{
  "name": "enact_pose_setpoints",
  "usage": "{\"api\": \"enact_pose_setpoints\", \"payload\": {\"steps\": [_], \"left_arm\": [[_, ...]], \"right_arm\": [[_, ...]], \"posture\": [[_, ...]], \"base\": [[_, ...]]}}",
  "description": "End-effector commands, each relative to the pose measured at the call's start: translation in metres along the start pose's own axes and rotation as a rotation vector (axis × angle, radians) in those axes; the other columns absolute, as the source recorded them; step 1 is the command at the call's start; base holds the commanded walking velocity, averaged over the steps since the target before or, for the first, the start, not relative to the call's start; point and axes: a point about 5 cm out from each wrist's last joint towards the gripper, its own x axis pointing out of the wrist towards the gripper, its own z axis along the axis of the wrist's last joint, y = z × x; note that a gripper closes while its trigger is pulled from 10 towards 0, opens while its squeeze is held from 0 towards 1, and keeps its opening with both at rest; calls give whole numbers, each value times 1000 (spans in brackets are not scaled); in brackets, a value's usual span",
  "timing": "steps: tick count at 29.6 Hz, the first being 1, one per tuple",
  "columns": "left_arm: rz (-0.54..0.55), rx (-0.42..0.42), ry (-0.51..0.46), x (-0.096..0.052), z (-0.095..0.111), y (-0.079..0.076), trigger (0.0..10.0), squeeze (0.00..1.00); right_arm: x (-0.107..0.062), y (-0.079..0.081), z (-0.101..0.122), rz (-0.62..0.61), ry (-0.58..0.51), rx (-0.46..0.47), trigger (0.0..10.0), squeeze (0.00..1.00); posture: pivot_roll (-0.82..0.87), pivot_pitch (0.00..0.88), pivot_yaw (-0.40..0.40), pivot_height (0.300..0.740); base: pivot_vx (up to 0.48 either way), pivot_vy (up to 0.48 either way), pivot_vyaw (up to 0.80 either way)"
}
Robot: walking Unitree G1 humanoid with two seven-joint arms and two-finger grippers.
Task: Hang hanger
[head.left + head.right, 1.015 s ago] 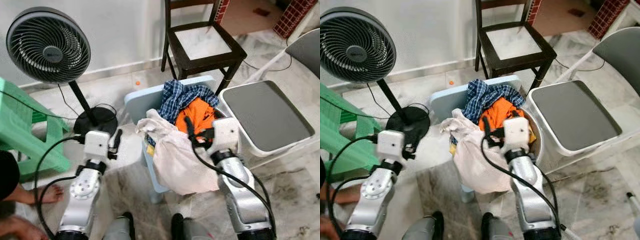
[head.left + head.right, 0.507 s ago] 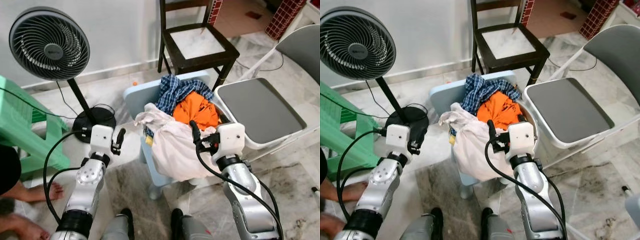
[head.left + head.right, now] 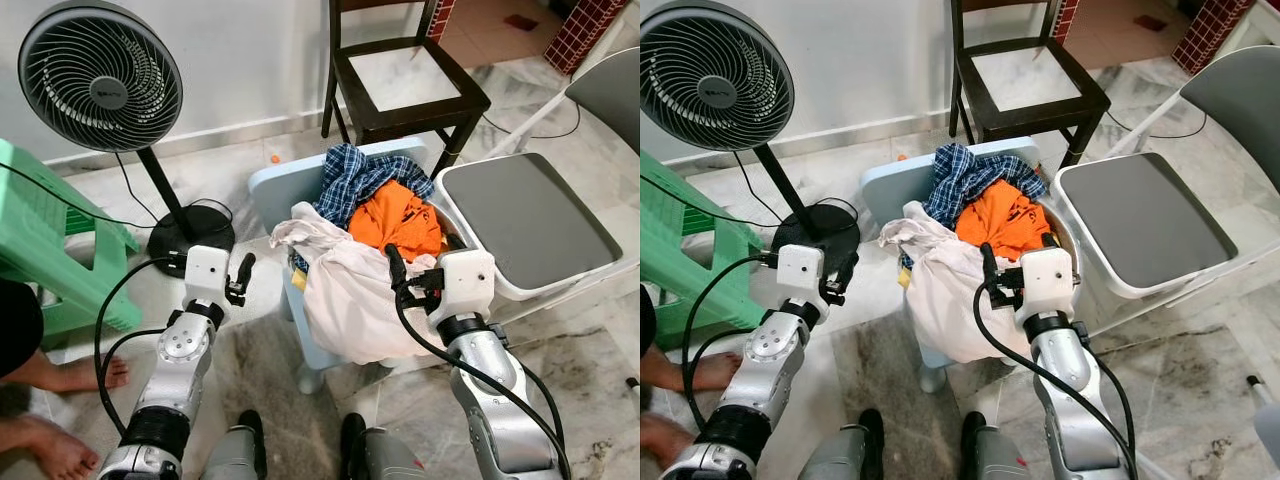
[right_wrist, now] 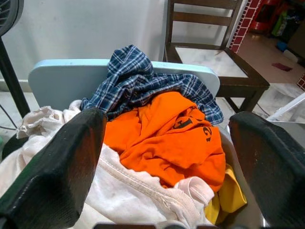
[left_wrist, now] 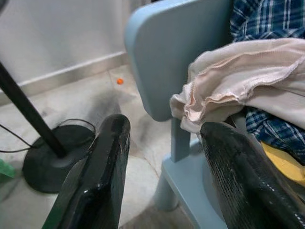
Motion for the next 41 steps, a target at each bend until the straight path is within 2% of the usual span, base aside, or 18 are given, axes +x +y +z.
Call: {"api": "enact_pose_setpoints", "payload": {"steps": [1,3,5,8,12,20,23,25,33,34,36,37,41], "left_arm": [[-35,2,16,3,-2,-3,10000,0],[-44,1,20,7,0,-5,10000,0],[-68,-16,13,17,8,-12,10000,0],[-107,-11,-42,35,33,-28,10000,0],[-119,-33,-79,43,45,-39,10000,0],[-145,-71,-23,42,34,-46,10000,0],[-227,-112,54,41,26,-54,10000,0],[-240,-109,67,41,24,-56,10000,0],[-226,-109,87,40,21,-50,10000,0],[-224,-109,95,40,20,-48,4118,0],[-224,-110,98,40,20,-47,4118,0],[-225,-111,99,40,20,-45,0,0],[-223,-111,114,39,18,-41,0,0]], "right_arm": [[-6,-3,1,-10,12,-8,10000,0],[-7,-3,1,-15,14,-8,10000,0],[-11,-4,0,-26,21,-9,10000,0],[-14,-4,0,-35,24,-10,10000,0],[-12,-6,2,-46,19,-14,10000,0],[-13,-8,5,-45,17,-24,10000,0],[-13,-7,5,-38,23,-30,10000,0],[-13,-7,5,-36,23,-31,10000,0],[-11,-6,6,-34,23,-32,10000,0],[-11,-6,6,-34,24,-33,10000,0],[-11,-6,6,-35,24,-33,10000,0],[-11,-6,6,-35,24,-34,10000,0],[-11,-5,6,-40,24,-36,10000,0]], "posture": [[3,363,-56,740],[3,363,-56,740],[-15,366,-49,740],[-26,357,-39,740],[-30,350,-34,740],[-47,356,-50,740],[-47,360,-56,740],[-45,360,-57,740],[-43,359,-55,740],[-44,359,-54,740],[-44,359,-54,740],[-46,359,-53,740],[-48,357,-49,740]], "base": [[0,0,0],[0,0,0],[0,0,0],[0,0,0],[0,0,0],[0,0,0],[0,0,0],[0,0,0],[0,0,0],[0,0,0],[0,0,0],[0,0,0],[0,0,0]]}}
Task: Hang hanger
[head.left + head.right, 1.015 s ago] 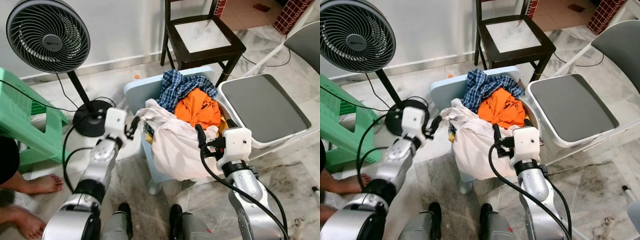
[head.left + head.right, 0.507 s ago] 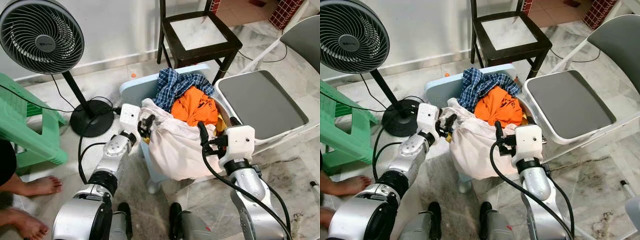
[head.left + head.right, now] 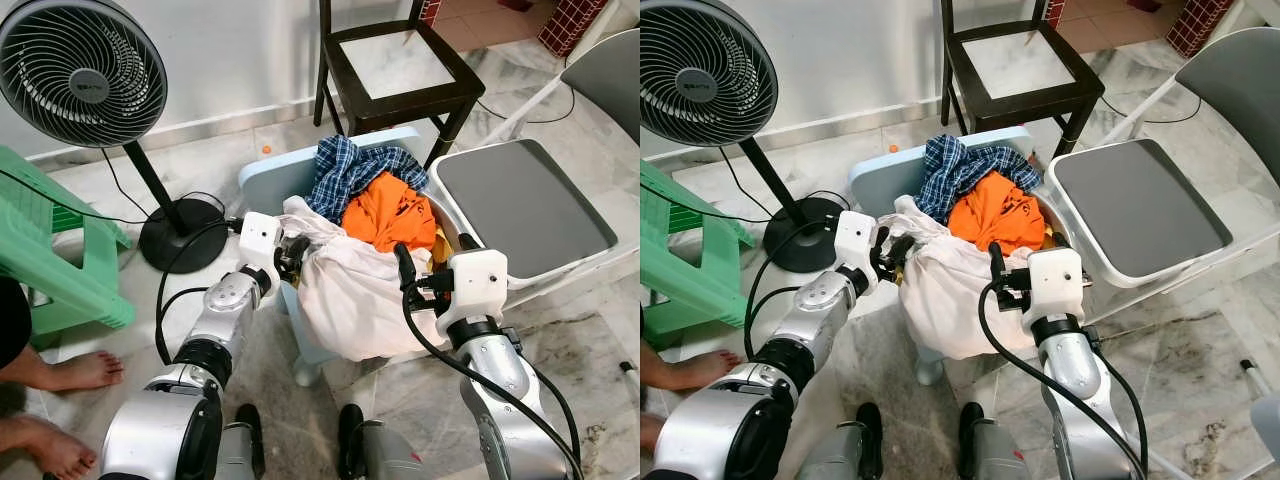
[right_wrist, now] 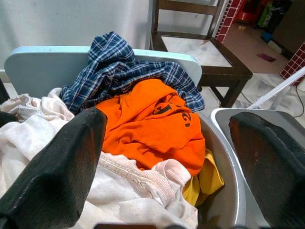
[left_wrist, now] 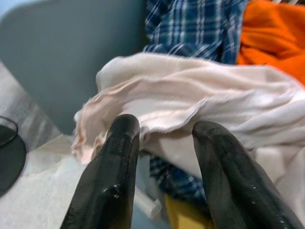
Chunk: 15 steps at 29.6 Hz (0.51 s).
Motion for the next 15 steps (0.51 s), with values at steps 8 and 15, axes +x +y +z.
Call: {"api": "enact_pose_setpoints", "payload": {"steps": [8,15], "left_arm": [[-51,2,39,-1,-7,-4,0,0],[-61,8,39,-1,-7,-5,0,0]], "right_arm": [[-3,-1,0,-14,9,-8,10000,0],[-2,-1,-1,-23,9,-7,10000,0]], "posture": [[-46,359,-45,740],[-40,357,-43,740]], "base": [[0,0,0],[0,0,0]]}}
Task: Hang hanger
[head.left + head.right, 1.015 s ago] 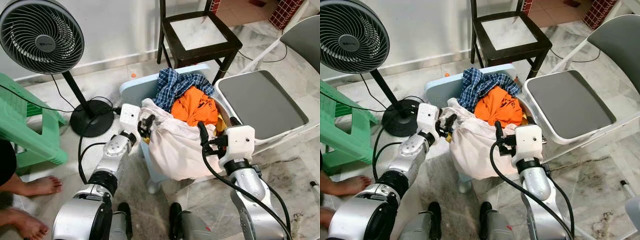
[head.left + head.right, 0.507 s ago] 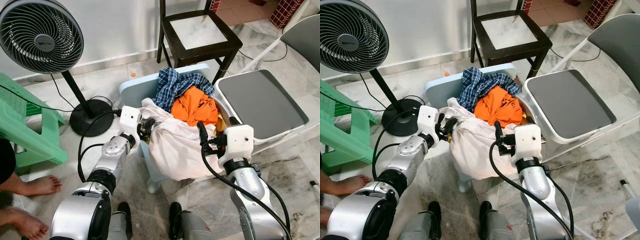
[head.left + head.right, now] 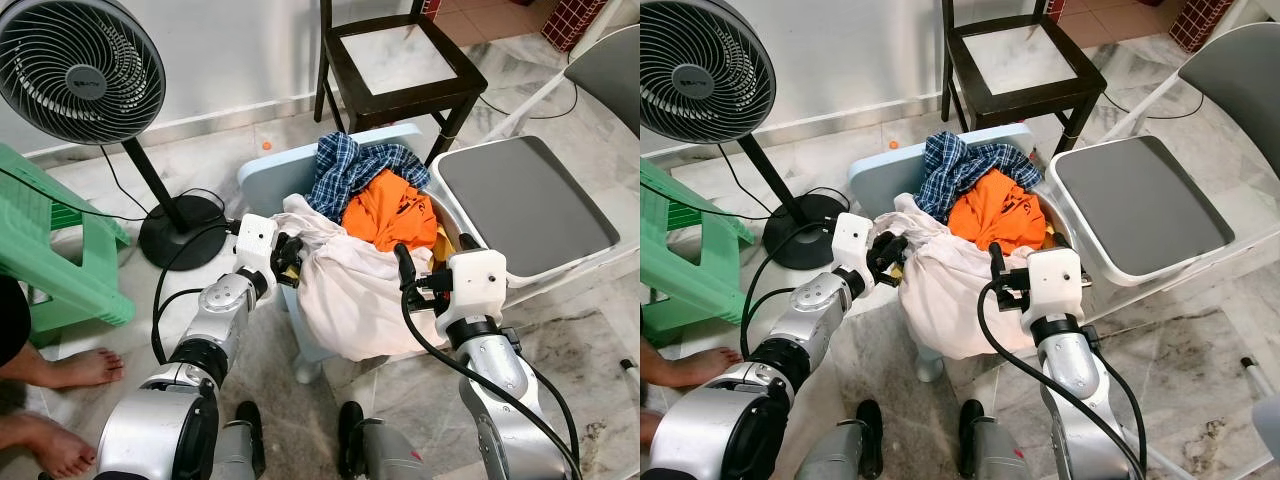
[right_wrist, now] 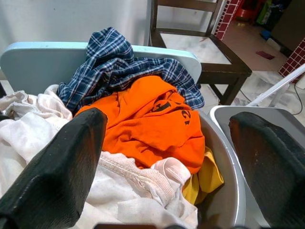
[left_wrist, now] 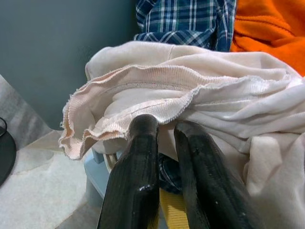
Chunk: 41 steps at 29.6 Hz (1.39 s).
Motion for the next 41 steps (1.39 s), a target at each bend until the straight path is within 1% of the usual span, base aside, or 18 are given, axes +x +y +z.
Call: {"api": "enact_pose_setpoints", "payload": {"steps": [1,19,21,24,25,26,28,31,32,33,34,35,36,37,38,39,41], "left_arm": [[-22,8,28,0,-5,-4,0,0],[-20,25,17,1,-2,-4,0,0],[-15,27,5,2,0,-4,0,0],[-7,27,-66,5,12,-6,0,0],[-7,27,-66,5,12,-6,0,0],[-26,19,-123,9,22,-12,0,0],[-51,19,-168,12,30,-19,0,0],[-70,17,-188,13,33,-24,0,0],[-124,18,-242,17,43,-37,0,0],[-155,23,-272,19,48,-45,0,0],[-174,26,-289,19,51,-50,0,0],[-215,27,-286,21,51,-59,0,0],[-236,34,-272,21,49,-63,0,0],[-236,34,-272,21,49,-63,0,0],[-276,49,-252,21,44,-70,0,0],[-291,59,-247,20,41,-72,0,0],[-278,76,-244,18,37,-72,0,0]], "right_arm": [[-2,-2,-2,-13,11,-2,10000,0],[0,-2,-4,-22,14,-6,10000,0],[0,-2,-4,-23,13,-7,10000,0],[1,-2,-3,-25,11,-8,10000,0],[1,-2,-3,-25,11,-8,10000,0],[2,-2,-3,-26,9,-9,10000,0],[3,-3,-3,-25,7,-9,10000,0],[3,-3,-3,-25,7,-9,10000,0],[4,-2,-3,-24,4,-10,10000,0],[5,-2,-2,-22,1,-11,10000,0],[5,-2,-2,-21,0,-11,10000,0],[6,-2,-1,-21,-3,-12,10000,0],[7,-2,-1,-21,-4,-12,10000,0],[7,-2,-1,-21,-4,-12,10000,0],[8,-2,-1,-21,-6,-13,10000,0],[8,-2,-1,-21,-6,-13,10000,0],[8,-2,-1,-21,-7,-14,10000,0]], "posture": [[-40,357,-43,740],[-34,347,-45,740],[-34,346,-45,740],[-29,341,-47,740],[-29,341,-47,740],[-27,340,-47,740],[-24,338,-49,740],[-22,336,-51,740],[-19,335,-52,740],[-18,334,-53,740],[-18,334,-53,740],[-16,334,-52,740],[-16,334,-52,740],[-16,334,-52,740],[-16,334,-52,740],[-16,334,-52,740],[-14,333,-52,740]], "base": [[0,0,0],[0,0,0],[0,0,0],[0,0,0],[0,0,0],[0,0,0],[0,0,0],[0,0,0],[0,0,0],[0,0,0],[0,0,0],[0,0,0],[0,0,0],[0,0,0],[0,0,0],[0,0,0],[0,0,0]]}}
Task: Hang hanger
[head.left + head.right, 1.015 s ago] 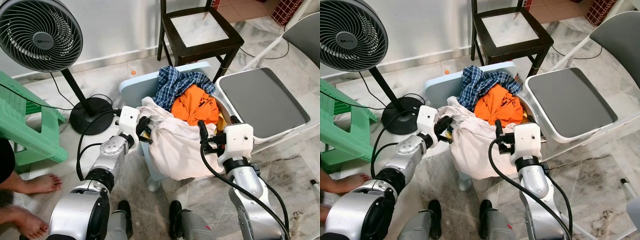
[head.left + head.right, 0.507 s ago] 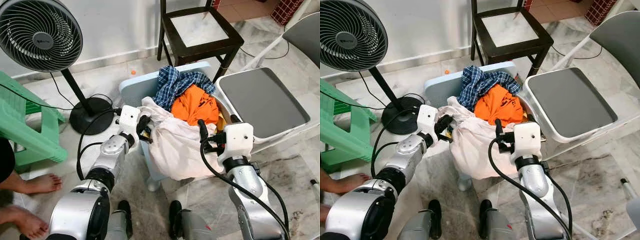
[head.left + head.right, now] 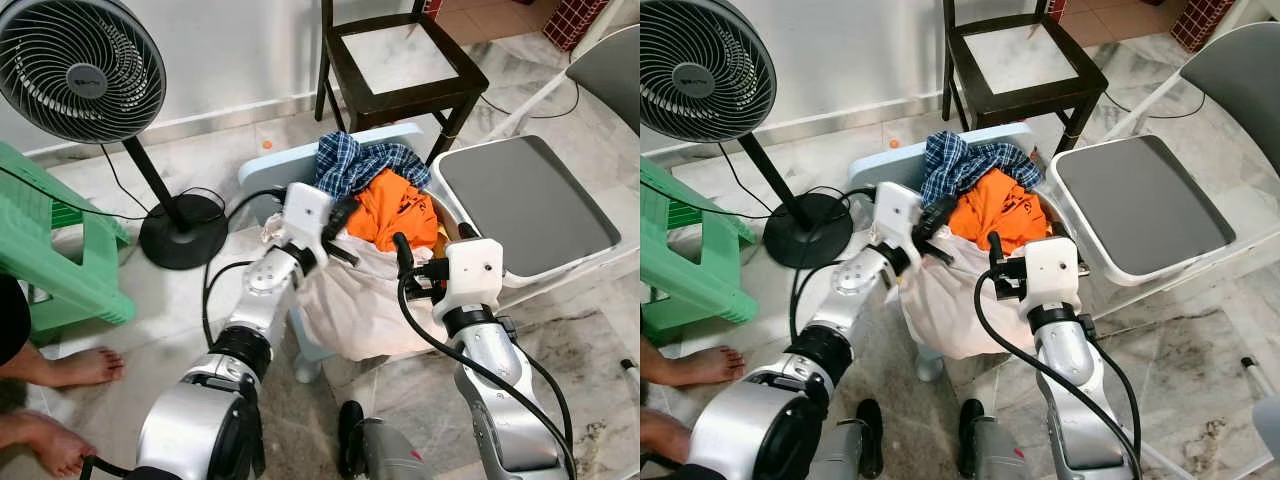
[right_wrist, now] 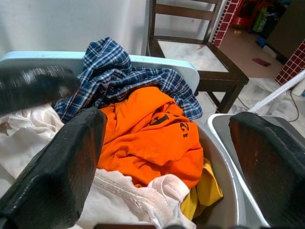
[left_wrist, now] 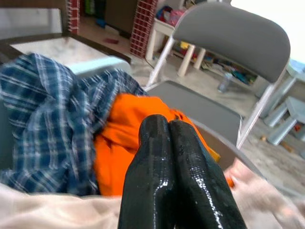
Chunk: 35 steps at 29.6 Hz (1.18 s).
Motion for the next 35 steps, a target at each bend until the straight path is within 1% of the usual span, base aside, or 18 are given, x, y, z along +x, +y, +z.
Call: {"api": "enact_pose_setpoints", "payload": {"steps": [1,2,3,4,5,9,11,14,19,20,22,26,30,31,32,33,34,35], "left_arm": [[6,10,27,-5,-9,-2,0,0],[62,-5,29,-9,-12,3,10000,0],[84,-14,26,-11,-13,4,10000,0],[103,-32,16,-14,-13,6,10000,616],[124,-52,5,-17,-14,8,10000,1000],[181,-80,-31,-22,-12,13,10000,1000],[217,-79,-47,-27,-11,15,10000,1000],[230,-80,-47,-29,-12,16,10000,1000],[242,-96,0,-39,-21,21,10000,1000],[237,-102,28,-41,-26,24,10000,1000],[235,-106,38,-42,-27,25,10000,1000],[212,-97,137,-49,-38,32,10000,1000],[219,-105,161,-49,-40,37,10000,1000],[202,-102,174,-48,-40,38,10000,1000],[200,-98,184,-47,-39,39,10000,690],[203,-92,198,-46,-39,41,10000,486],[202,-86,207,-46,-39,42,10000,396],[200,-79,214,-45,-38,44,10000,333]], "right_arm": [[-3,-3,-5,-13,20,-3,10000,0],[-3,-3,-6,-13,20,-3,10000,0],[-3,-3,-6,-12,21,-3,10000,0],[-4,-2,-7,-12,22,-3,10000,0],[-4,-2,-7,-11,22,-3,10000,0],[-4,-2,-7,-8,24,-3,10000,0],[-3,-1,-7,-5,23,-3,10000,0],[-2,-1,-7,-3,22,-4,10000,0],[-1,-1,-7,4,21,-6,10000,0],[-1,-1,-7,6,21,-7,10000,0],[-1,-1,-7,7,21,-7,10000,0],[-2,-1,-7,8,23,-11,10000,0],[-3,-1,-7,7,26,-12,10000,0],[-3,-2,-7,6,27,-13,10000,0],[-3,-2,-7,6,28,-14,10000,0],[-3,-1,-8,6,30,-14,10000,0],[-4,-1,-8,6,30,-14,10000,0],[-4,-1,-8,7,30,-14,10000,0]], "posture": [[-14,333,-52,740],[-10,336,-53,740],[-10,336,-53,740],[-9,338,-54,740],[-7,339,-55,740],[-3,341,-58,740],[-1,342,-60,740],[3,342,-63,740],[7,344,-68,740],[6,344,-69,740],[6,344,-69,740],[-1,348,-72,740],[-7,349,-72,740],[-8,350,-73,740],[-10,350,-74,740],[-10,350,-73,740],[-10,350,-73,740],[-11,350,-73,740]], "base": [[0,0,0],[0,0,0],[0,0,0],[0,0,0],[0,0,0],[0,0,0],[0,0,0],[0,0,0],[0,0,0],[0,0,0],[0,0,0],[0,0,0],[0,0,0],[0,0,0],[0,0,0],[0,0,0],[0,0,0],[0,0,0]]}}
